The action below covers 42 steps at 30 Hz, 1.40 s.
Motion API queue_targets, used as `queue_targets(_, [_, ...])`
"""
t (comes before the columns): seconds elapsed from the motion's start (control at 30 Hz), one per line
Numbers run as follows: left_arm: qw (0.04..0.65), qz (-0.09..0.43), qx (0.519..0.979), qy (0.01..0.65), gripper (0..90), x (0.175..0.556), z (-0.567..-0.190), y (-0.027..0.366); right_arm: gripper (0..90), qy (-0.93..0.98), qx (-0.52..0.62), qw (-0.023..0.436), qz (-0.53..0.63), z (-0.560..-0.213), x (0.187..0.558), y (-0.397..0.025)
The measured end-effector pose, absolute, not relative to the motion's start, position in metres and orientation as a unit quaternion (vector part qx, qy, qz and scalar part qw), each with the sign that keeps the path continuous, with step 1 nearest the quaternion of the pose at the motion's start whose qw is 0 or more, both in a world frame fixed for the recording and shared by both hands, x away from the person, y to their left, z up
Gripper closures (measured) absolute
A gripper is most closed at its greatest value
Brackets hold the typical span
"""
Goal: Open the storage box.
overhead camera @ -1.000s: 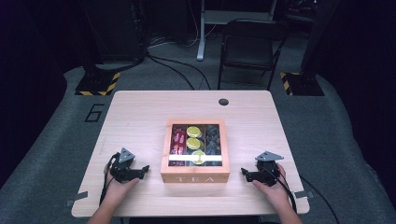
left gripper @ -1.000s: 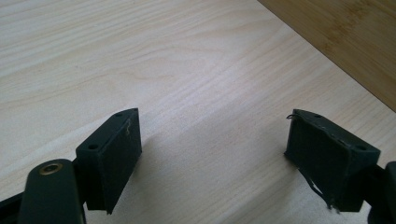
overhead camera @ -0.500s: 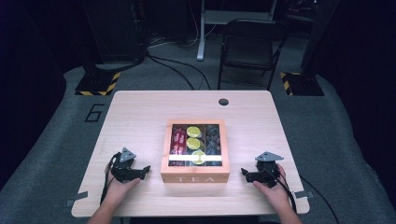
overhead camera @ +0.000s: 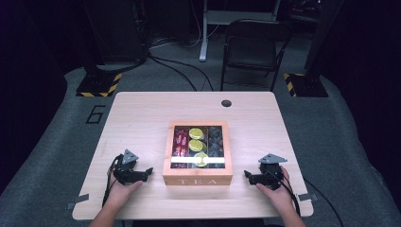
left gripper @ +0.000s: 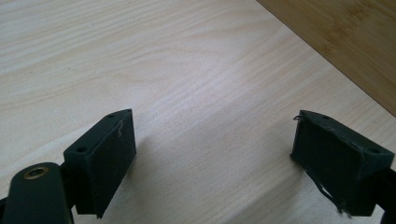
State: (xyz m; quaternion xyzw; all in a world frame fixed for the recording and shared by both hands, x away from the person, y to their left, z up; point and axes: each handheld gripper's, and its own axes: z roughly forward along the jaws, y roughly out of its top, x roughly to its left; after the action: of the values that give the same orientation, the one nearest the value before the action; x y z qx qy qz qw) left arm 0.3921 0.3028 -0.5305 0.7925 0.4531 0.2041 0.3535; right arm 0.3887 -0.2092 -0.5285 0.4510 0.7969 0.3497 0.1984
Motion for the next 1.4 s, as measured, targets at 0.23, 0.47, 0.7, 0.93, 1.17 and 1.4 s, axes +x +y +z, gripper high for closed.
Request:
queue_targets(0.23, [0.352, 0.203, 0.793, 0.454, 13.7, 0.392, -0.53, 0.303, 13.7, 0.797, 0.45, 0.2, 0.35, -0.529, 0.388, -0.209])
queue_targets(0.47, [0.353, 0.201, 0.795, 0.451, 16.6, 0.393, -0.529, 0.304, 14.6, 0.796, 0.449, 0.201, 0.352, -0.529, 0.388, -0.209])
queue_targets(0.7, [0.357, 0.201, 0.792, 0.454, 26.5, 0.392, -0.528, 0.305, 20.9, 0.794, 0.448, 0.199, 0.358, -0.528, 0.385, -0.211])
queue_targets(0.93, [0.355, 0.196, 0.791, 0.458, 30.4, 0.391, -0.523, 0.306, 33.5, 0.794, 0.45, 0.2, 0.357, -0.525, 0.384, -0.216])
queue_targets(1.17, [0.357, 0.194, 0.786, 0.465, 32.8, 0.388, -0.519, 0.308, 36.8, 0.787, 0.46, 0.196, 0.361, -0.521, 0.383, -0.218])
queue_targets(1.4, [0.363, 0.196, 0.778, 0.474, 32.8, 0.385, -0.514, 0.309, 38.4, 0.787, 0.452, 0.196, 0.372, -0.511, 0.379, -0.215])
